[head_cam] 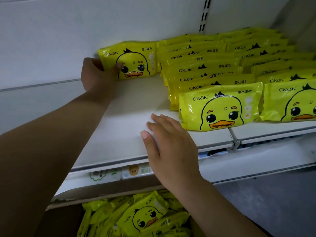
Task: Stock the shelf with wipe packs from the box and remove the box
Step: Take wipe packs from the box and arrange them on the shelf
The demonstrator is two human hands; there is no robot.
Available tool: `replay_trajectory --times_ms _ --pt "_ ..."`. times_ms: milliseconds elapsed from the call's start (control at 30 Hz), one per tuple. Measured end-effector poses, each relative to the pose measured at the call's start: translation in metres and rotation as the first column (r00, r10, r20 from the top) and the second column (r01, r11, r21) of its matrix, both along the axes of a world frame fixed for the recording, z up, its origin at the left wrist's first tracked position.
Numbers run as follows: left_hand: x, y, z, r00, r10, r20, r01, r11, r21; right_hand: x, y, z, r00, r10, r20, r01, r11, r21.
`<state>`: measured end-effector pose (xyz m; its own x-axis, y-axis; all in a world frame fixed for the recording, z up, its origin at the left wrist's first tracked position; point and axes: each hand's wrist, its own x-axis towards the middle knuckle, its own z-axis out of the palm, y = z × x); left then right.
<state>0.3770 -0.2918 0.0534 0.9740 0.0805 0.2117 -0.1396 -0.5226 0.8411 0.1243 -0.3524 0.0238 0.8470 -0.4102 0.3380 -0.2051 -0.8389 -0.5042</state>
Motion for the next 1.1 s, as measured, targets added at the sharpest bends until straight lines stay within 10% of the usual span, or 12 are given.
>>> replay_trajectory --times_ms 467,800,1100 --pt "-0.181 0.143 0.026 0.964 -0.260 -0.047 0.264 0.950 0.167 -0.066 0.047 0.017 0.972 0.149 0.179 -0.184 0.963 0.197" --pt "-0.332 0.317 -0.035 0.969 0.006 -0.248 0.144 0.800 0.582 -0.141 0.130 -0.058 0.808 0.496 -0.318 -0.435 0.866 0.245" --pt "-0.394 0.360 -0.074 0.908 0.087 -0.409 0.091 0.913 0.397 -0.140 0.100 -0.103 0.666 0.251 -0.702 -0.287 0.955 0.069"
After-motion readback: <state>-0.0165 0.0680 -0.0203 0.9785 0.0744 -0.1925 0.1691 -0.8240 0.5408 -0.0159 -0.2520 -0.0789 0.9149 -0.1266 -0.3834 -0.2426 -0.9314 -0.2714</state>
